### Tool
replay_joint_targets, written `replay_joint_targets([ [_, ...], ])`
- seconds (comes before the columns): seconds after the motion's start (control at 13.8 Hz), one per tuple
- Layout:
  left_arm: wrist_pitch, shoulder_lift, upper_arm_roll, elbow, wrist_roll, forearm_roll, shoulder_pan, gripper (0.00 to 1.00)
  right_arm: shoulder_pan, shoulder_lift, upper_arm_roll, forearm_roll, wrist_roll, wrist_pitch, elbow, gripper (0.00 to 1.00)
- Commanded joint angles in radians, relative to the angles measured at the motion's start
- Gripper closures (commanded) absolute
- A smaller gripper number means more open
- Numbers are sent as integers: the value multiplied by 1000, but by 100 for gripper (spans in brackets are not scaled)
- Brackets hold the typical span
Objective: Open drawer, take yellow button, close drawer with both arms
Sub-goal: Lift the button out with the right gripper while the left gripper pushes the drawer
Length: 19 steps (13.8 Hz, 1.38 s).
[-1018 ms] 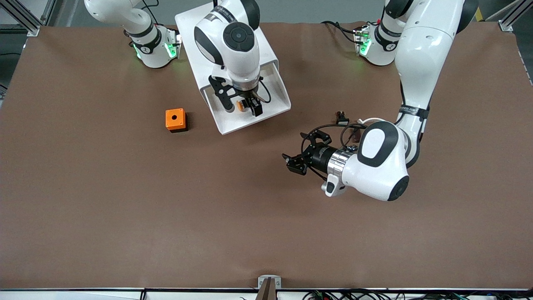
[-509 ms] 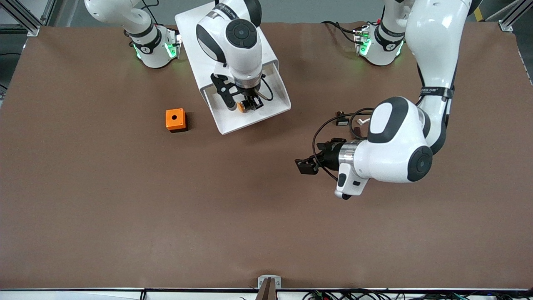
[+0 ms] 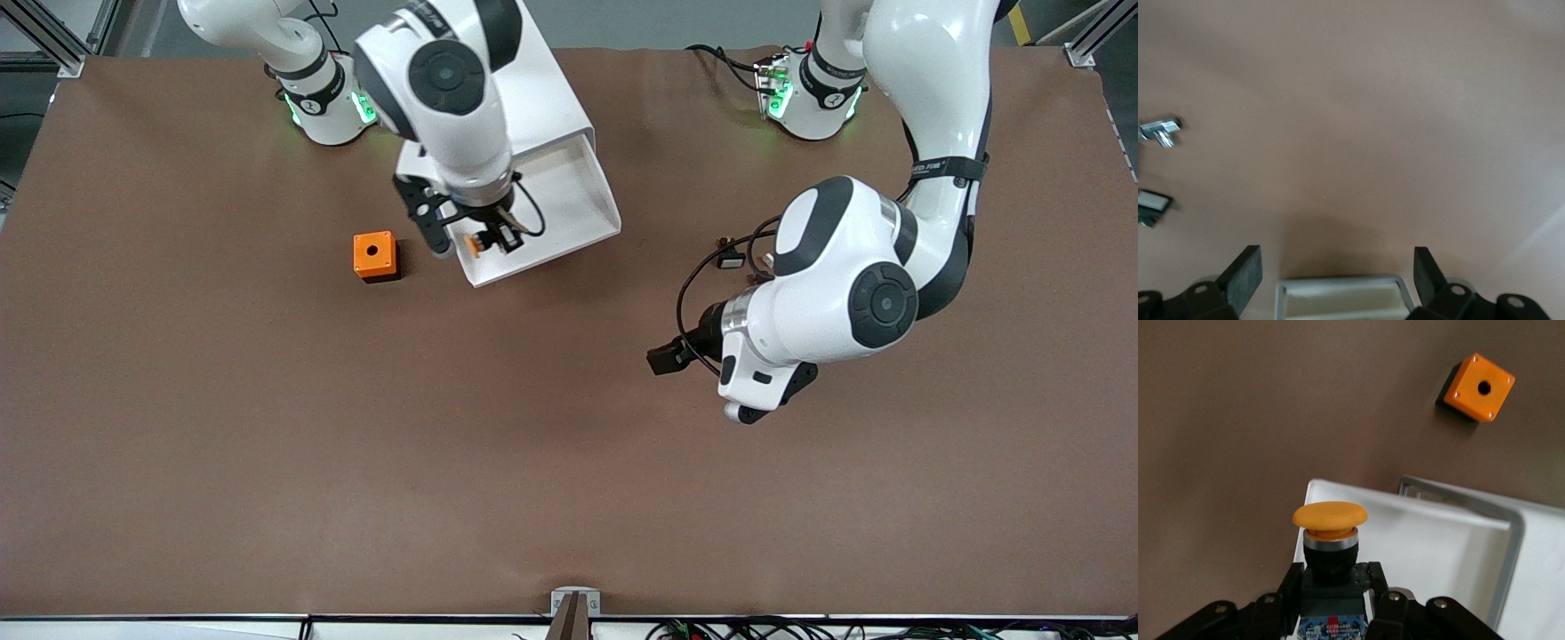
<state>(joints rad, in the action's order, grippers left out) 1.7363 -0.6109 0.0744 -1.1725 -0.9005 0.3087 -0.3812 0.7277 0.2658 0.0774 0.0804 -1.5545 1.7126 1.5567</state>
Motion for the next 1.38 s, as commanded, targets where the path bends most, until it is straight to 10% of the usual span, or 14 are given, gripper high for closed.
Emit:
replay_joint_targets([
  [0.0, 55, 19, -7, -24, 3, -97, -50, 0, -135, -14, -10, 24, 349, -106, -61, 100],
  [0.65, 120, 6, -5, -42, -159, -256, -120, 0, -641, -59, -8, 21, 1253, -59, 81, 100],
  [1.31, 112, -30, 16, -70, -155, -272, -234, 0, -935, 35, -7, -177, 1689, 554, 413, 100],
])
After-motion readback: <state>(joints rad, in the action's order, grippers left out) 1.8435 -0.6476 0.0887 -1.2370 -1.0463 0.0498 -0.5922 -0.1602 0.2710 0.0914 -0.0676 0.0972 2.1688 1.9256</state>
